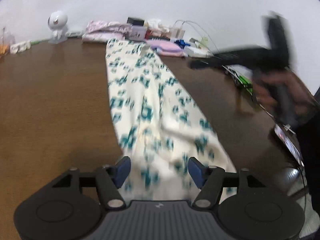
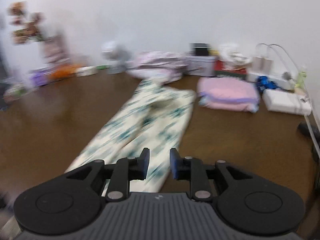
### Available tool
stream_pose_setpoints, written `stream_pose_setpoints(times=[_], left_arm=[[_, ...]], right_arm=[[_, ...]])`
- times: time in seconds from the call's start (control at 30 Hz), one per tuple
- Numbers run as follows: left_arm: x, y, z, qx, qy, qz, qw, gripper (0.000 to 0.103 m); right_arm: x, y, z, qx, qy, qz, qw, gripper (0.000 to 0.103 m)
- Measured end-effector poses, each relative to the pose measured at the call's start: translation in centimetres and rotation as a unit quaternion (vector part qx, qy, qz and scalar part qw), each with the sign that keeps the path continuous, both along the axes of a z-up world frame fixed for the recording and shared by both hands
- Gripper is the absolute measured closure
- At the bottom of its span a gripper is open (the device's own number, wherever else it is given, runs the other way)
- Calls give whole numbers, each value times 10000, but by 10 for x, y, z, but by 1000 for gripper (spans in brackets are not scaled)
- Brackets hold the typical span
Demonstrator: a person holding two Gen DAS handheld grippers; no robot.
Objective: Fold clothes
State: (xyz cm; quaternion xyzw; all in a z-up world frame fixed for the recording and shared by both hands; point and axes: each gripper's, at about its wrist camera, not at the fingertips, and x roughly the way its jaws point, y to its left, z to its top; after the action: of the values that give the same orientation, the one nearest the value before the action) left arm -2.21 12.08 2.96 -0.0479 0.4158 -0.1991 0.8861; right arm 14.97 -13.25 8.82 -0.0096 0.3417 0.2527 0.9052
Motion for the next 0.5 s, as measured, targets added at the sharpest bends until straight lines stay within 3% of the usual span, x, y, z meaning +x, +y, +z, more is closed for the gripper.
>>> stream_pose_setpoints(times=[0.17, 0.27, 0.37, 0.4, 0.47, 0.5], left_arm=[[-37, 11, -4, -303, 12, 131, 9995, 52], [-53, 7, -6, -476, -27, 165, 9987, 56], [-69, 10, -2, -927, -66, 11, 9957, 56], [-75, 12, 1, -1050, -117, -1, 9944, 54], [-84, 29, 10, -1076, -443, 412, 9923, 45], [-86, 35, 11, -870, -590, 721, 9918, 35]], right_arm=[[-121, 8, -25, -101, 142, 839, 9963, 76], [-162, 10, -46, -72, 139, 955, 9953, 76], [-185, 11, -59, -333, -16, 840, 9959, 77], [-191, 11, -61, -487, -111, 778, 9957, 77], [-202, 6, -55, -508, -293, 744, 9955, 76], [-208, 2, -50, -422, -379, 794, 9952, 75]])
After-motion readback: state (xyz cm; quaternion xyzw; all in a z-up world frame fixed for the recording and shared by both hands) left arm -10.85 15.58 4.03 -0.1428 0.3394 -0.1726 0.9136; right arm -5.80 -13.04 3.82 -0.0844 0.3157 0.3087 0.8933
